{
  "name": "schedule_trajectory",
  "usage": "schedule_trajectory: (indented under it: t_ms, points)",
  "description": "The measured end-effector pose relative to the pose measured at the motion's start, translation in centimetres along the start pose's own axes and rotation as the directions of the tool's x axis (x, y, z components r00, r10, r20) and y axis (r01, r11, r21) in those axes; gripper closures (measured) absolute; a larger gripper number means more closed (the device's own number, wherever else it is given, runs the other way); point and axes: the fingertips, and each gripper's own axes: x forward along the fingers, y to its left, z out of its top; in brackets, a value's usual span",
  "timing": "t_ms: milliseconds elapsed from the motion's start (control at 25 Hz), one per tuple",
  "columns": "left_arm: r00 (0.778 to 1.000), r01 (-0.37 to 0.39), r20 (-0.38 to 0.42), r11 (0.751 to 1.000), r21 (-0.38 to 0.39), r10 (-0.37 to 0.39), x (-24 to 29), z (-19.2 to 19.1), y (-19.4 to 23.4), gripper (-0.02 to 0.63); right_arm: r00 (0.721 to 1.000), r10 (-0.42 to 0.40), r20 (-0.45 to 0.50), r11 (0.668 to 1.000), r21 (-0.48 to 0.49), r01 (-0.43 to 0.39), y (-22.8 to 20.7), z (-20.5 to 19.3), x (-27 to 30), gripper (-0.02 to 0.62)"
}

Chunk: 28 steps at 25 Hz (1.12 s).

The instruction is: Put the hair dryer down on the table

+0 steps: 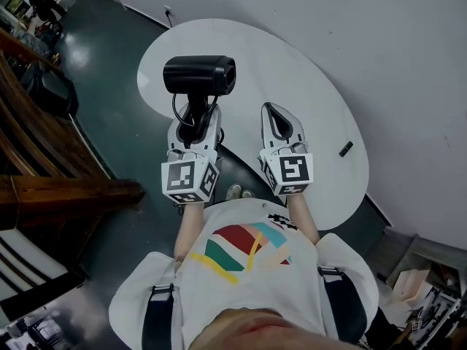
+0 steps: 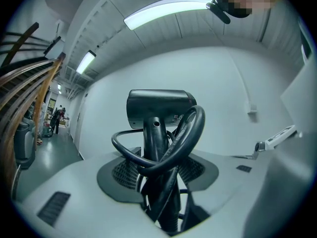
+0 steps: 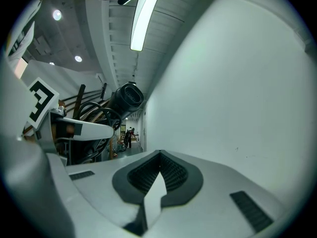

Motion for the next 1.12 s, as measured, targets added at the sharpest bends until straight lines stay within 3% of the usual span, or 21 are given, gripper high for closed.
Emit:
schedule_trajectory:
  t_ms: [560,1120]
  points:
    - [0.99,0.073,-0.121,0.997,0.037,-0.068,4.4,-3.0,-1.4,0.382,0.993,-0.114,-0.023,0.993,0.016,0.114,-3.5,-1.0,-1.3,0.586]
    - [0.944,0.16,-0.297,0.986,0.034,-0.143,7.4,-8.5,-2.0,0.382,0.977,-0.207,-0.054,0.978,0.009,0.207,-3.6,-1.7,-3.6,0.586]
